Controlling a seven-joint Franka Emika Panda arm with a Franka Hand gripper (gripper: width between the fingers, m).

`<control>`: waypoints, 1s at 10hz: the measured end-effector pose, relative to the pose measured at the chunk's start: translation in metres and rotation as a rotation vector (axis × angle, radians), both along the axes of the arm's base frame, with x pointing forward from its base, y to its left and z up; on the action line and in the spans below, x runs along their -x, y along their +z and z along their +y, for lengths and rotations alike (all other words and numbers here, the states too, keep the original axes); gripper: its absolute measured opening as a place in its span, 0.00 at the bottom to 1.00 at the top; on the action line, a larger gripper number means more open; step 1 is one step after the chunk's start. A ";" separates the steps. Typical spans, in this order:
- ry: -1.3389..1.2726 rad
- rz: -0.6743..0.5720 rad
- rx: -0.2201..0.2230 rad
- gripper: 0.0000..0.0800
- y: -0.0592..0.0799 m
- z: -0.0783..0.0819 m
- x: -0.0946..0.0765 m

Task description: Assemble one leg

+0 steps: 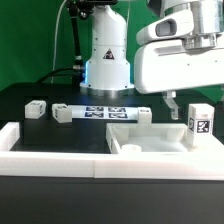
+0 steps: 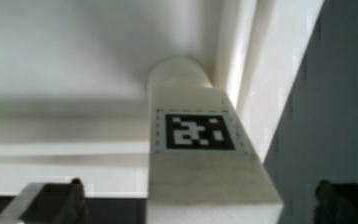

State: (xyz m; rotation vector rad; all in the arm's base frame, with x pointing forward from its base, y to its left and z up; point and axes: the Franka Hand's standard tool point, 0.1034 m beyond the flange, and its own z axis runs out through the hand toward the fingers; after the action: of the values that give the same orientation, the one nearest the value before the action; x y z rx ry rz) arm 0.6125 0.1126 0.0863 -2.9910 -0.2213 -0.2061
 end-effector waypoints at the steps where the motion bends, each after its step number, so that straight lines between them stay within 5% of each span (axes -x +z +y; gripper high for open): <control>1: 0.003 0.036 -0.002 0.81 -0.001 -0.001 0.000; 4: 0.003 0.041 -0.001 0.81 -0.002 -0.002 0.000; 6: 0.003 0.041 -0.001 0.53 -0.002 -0.002 0.000; 7: -0.013 0.043 -0.003 0.53 -0.002 -0.002 0.000; 8: -0.021 0.044 -0.004 0.36 -0.001 -0.002 -0.001; 10: -0.150 0.064 -0.023 0.36 -0.002 -0.002 0.000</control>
Offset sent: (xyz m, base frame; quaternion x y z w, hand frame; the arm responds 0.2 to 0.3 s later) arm 0.0000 0.0000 0.0000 0.0000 0.0000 0.0000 1.0000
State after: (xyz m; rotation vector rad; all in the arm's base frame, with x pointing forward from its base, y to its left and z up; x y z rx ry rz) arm 0.6129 0.1106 0.0845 -2.9870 0.0125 -0.1270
